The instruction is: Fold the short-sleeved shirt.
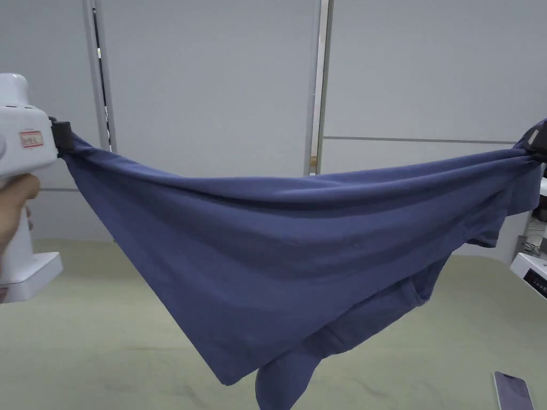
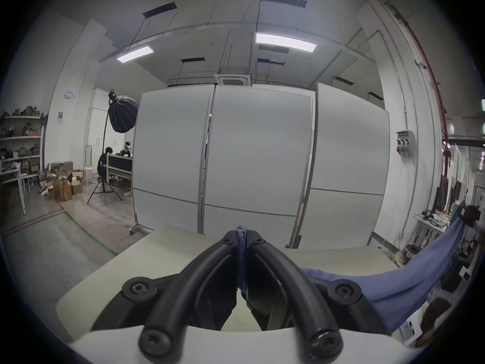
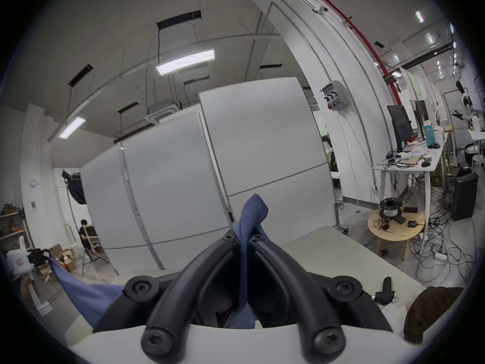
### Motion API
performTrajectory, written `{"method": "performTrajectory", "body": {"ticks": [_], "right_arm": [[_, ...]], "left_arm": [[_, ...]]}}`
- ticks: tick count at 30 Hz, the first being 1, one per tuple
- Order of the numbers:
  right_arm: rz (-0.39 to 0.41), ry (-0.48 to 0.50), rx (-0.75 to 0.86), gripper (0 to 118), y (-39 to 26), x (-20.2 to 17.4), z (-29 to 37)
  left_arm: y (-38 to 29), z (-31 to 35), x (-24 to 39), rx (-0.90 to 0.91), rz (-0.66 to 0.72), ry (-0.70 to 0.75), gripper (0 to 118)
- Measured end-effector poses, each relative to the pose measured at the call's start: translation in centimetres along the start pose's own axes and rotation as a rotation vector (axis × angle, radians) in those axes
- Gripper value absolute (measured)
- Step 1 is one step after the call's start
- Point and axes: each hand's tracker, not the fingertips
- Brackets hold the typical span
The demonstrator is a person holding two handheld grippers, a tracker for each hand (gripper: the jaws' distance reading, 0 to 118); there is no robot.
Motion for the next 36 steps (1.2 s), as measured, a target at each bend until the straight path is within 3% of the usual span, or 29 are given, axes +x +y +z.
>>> {"method": "performTrajectory", "body": {"ticks": [2, 4, 8, 16, 21, 26, 36], "right_arm": [[0.014, -0.069, -0.031, 4, -1.0, -0.4, -4.7], [0.013, -0.069, -0.017, 4, -2.1, -0.9, -8.3], [0.015, -0.096, -0.019, 4, -3.9, -1.5, -15.0], [0.092, -0.114, -0.041, 4, -7.5, -2.8, -19.7], [0.125, -0.112, -0.072, 4, -10.1, -2.6, -18.5], [0.157, -0.099, -0.121, 5, -15.0, -1.6, -15.6], [0.165, -0.038, -0.240, 5, -27.4, 2.8, -3.3]], "left_arm": [[-0.8, -4.3, 0.8, -0.011, 0.014, 0.029, 3], [-1.8, -8.5, 1.6, -0.019, -0.012, 0.106, 3], [-3.2, -15.5, 2.7, -0.056, -0.013, 0.100, 3], [-6.4, -20.0, 5.4, -0.086, -0.065, 0.047, 3], [-9.7, -19.8, 5.9, -0.131, -0.142, 0.078, 3], [-14.0, -17.3, 5.6, -0.151, -0.120, 0.030, 3], [-28.2, -5.3, 1.7, -0.270, -0.106, -0.048, 3]]}}
